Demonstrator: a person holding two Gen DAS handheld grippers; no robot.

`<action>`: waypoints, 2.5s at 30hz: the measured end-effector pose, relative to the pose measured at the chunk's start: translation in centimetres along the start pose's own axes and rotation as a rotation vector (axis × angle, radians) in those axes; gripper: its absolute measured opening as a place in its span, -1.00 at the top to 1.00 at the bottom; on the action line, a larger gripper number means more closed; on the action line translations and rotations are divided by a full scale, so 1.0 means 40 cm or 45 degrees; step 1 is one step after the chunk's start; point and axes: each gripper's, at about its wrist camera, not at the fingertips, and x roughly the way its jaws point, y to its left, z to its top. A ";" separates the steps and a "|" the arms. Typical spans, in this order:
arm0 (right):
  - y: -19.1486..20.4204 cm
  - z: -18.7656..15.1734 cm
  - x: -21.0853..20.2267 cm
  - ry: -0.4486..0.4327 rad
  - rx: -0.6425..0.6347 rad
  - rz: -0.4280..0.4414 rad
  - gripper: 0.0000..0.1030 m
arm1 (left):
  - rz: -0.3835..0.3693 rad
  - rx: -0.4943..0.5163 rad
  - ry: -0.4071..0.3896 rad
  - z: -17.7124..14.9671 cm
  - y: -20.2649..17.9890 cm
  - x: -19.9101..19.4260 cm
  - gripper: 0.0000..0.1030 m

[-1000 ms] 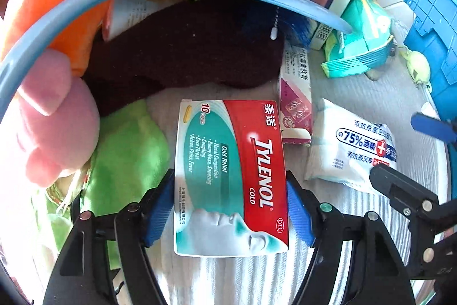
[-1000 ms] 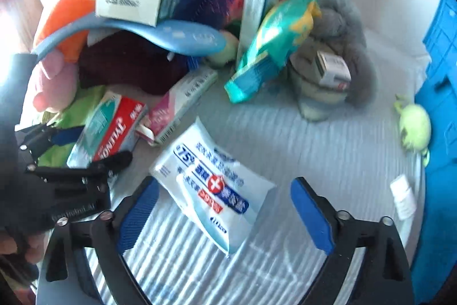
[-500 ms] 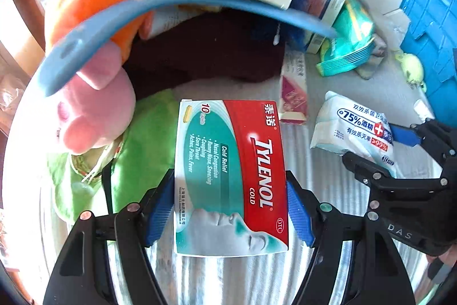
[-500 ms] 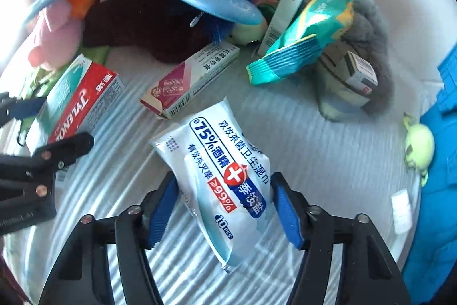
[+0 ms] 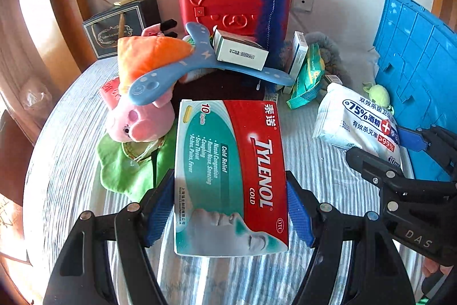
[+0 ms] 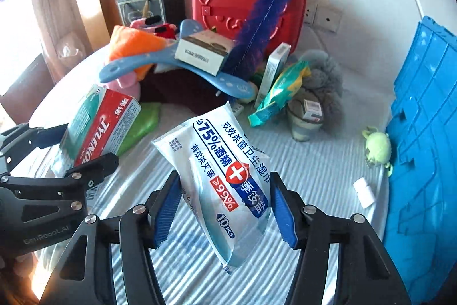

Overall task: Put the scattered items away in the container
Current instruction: 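Lift the Tylenol box and wipes pack and carry both over the blue box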

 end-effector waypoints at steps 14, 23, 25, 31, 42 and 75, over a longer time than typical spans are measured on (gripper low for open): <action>0.085 -0.028 -0.222 -0.149 -0.083 0.018 -0.16 | 0.055 -0.093 -0.138 -0.069 -0.015 -0.157 -0.38; 0.143 -0.023 -0.359 -0.242 -0.039 -0.067 -0.16 | 0.014 -0.048 -0.259 -0.073 0.025 -0.279 -0.38; 0.152 -0.029 -0.382 -0.251 -0.039 -0.098 -0.16 | -0.008 -0.037 -0.277 -0.070 0.026 -0.296 -0.38; 0.141 -0.035 -0.454 -0.277 -0.018 -0.177 -0.16 | -0.062 0.011 -0.342 -0.040 -0.009 -0.350 -0.38; -0.011 -0.040 -0.613 -0.378 0.074 -0.323 -0.16 | -0.168 0.130 -0.510 0.048 -0.177 -0.470 -0.38; -1.024 -0.051 -0.667 -0.136 0.182 -0.466 -0.16 | -0.309 0.220 -0.012 0.387 -1.159 -0.295 -0.38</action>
